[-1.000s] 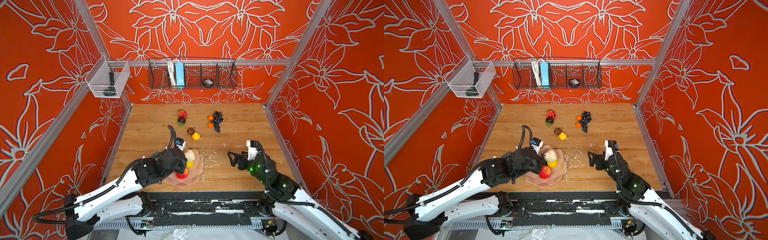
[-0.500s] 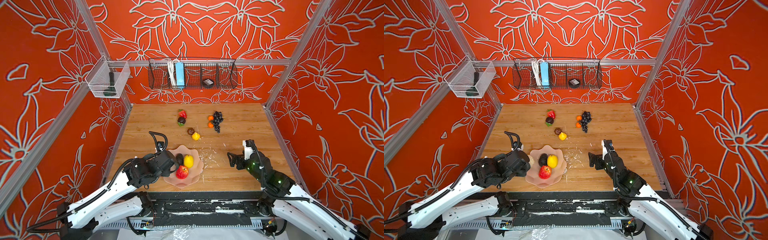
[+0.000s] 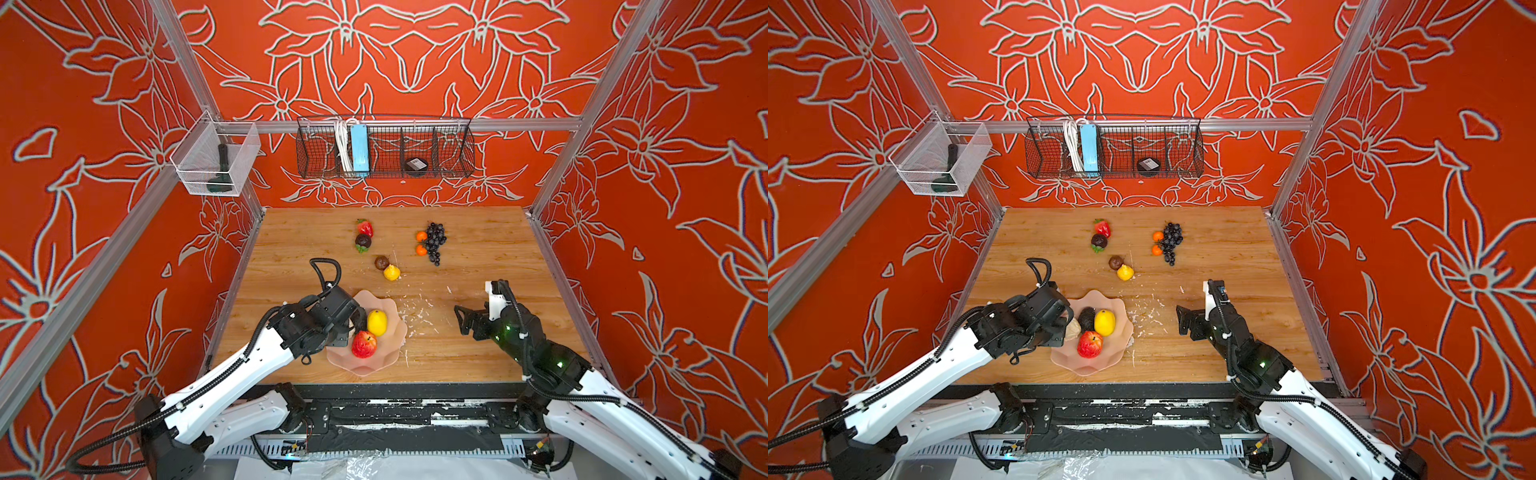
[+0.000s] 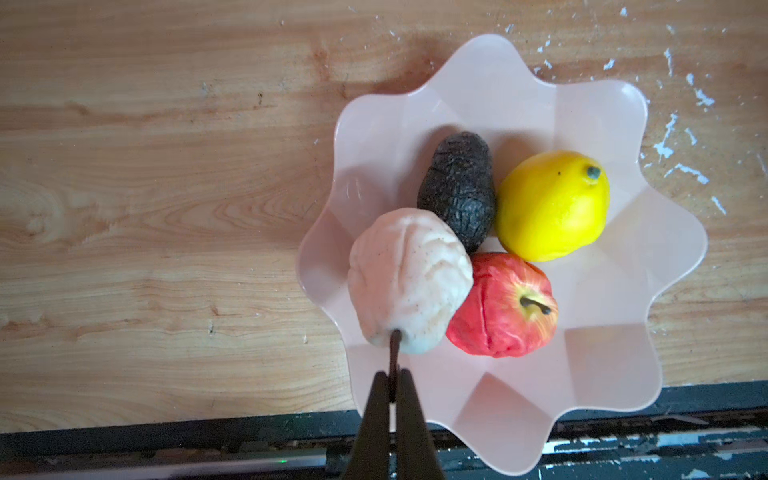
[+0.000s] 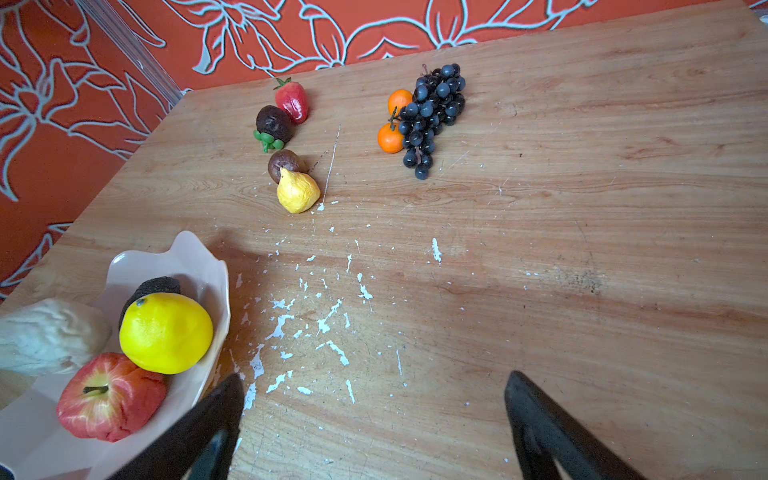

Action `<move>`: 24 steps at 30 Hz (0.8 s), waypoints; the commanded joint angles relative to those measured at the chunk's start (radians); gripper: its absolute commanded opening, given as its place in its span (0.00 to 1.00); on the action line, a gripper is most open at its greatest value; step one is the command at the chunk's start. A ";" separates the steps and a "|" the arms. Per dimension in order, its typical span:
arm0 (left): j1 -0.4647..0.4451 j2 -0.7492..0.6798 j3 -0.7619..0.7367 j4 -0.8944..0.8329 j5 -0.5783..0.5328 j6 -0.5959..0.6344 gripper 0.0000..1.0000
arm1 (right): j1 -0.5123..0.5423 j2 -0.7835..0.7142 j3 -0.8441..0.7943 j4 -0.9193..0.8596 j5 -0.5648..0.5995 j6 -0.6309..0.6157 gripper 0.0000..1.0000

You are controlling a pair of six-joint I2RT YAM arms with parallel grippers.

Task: Place and organize the fake fruits in the fruit bowl
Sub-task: 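Lower the pear into the bowl beside the apple and open the left gripper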

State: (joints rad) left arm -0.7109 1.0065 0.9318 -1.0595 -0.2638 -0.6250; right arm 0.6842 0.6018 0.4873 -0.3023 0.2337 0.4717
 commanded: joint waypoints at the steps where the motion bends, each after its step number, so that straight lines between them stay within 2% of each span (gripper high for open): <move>1: 0.011 0.025 -0.002 -0.020 0.034 0.005 0.00 | -0.006 0.012 0.029 0.008 -0.023 0.011 0.98; 18: 0.028 0.089 0.001 -0.028 0.078 0.018 0.00 | -0.006 0.033 0.035 0.009 -0.031 0.018 0.98; 24: 0.043 0.089 -0.004 -0.024 0.087 0.022 0.11 | -0.007 0.035 0.035 0.013 -0.036 0.028 0.98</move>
State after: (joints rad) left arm -0.6746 1.0962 0.9318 -1.0634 -0.1799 -0.5999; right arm 0.6819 0.6392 0.4915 -0.3016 0.2016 0.4801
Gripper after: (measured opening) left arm 0.099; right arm 0.981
